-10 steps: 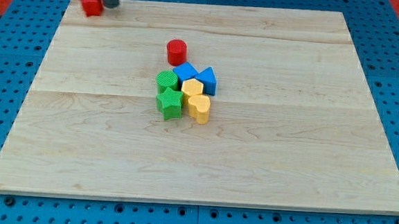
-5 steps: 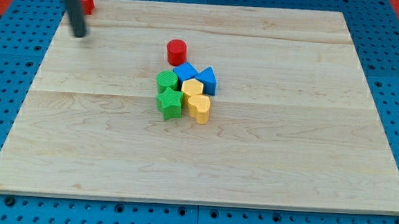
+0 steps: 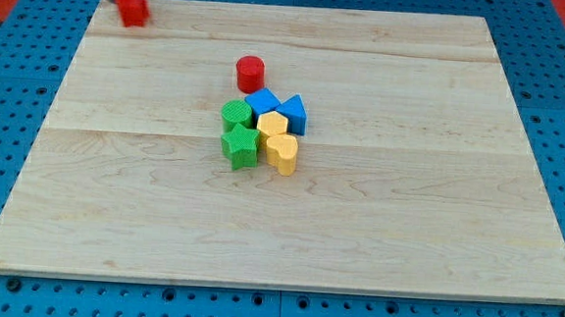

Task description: Keep the red star to the bottom left of the board

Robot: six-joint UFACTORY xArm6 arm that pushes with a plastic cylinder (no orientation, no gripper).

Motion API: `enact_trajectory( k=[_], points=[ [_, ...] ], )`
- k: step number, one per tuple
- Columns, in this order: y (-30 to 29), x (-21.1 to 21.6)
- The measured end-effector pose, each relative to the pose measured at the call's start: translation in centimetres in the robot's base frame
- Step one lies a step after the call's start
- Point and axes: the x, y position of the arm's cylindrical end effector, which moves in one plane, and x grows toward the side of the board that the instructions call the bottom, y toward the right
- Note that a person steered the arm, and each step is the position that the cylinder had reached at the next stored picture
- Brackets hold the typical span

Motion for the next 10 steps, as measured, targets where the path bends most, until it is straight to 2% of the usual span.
enact_trajectory(
  k=[1,2,3,4,6,7,8,9,10],
  points=[
    [2.2,-0.4],
    [2.7,1.3],
    [2.7,6.3],
    [3.6,9.3],
    [8.1,18.8],
    [7.7,22.7],
    [4.3,22.5],
    [4.8,19.1],
    [2.5,17.1]
  ],
)
